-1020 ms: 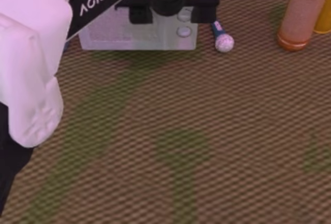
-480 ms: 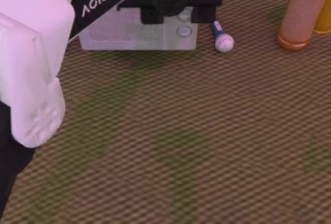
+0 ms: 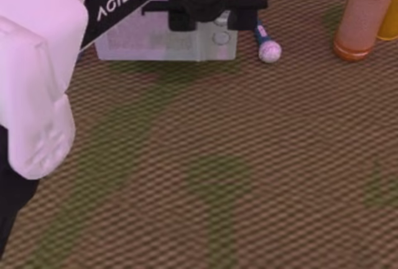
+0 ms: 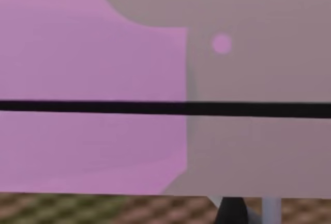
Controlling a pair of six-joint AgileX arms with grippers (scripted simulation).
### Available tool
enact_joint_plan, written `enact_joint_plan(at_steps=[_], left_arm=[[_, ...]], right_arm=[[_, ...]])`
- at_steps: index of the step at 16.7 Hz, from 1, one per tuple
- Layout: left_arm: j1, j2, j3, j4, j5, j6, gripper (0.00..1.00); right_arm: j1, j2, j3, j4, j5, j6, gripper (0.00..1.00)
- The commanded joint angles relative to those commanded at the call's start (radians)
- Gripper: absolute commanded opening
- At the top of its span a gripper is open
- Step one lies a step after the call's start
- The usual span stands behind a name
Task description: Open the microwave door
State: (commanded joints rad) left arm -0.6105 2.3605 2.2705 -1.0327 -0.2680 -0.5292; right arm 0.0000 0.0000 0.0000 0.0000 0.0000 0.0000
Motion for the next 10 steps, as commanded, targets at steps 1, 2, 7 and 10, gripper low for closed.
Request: enact_joint_plan(at_steps=[1, 2, 7, 10], left_arm=[[0.002, -0.019, -0.032, 0.012, -0.006, -0.003, 0.0], [0.003, -0.039, -0.068, 0.025, -0.012, -0.006, 0.0], [0.003, -0.098, -0.164, 0.066, -0.027, -0.019, 0.0], [0.003, -0.098, -0.164, 0.066, -0.027, -0.019, 0.0]], right_arm=[[0.0, 0.0, 0.0, 0.0, 0.0, 0.0, 1.0], [0.0, 0.0, 0.0, 0.0, 0.0, 0.0, 1.0], [0.0, 0.0, 0.0, 0.0, 0.0, 0.0, 1.0], [0.0, 0.0, 0.0, 0.0, 0.0, 0.0, 1.0]])
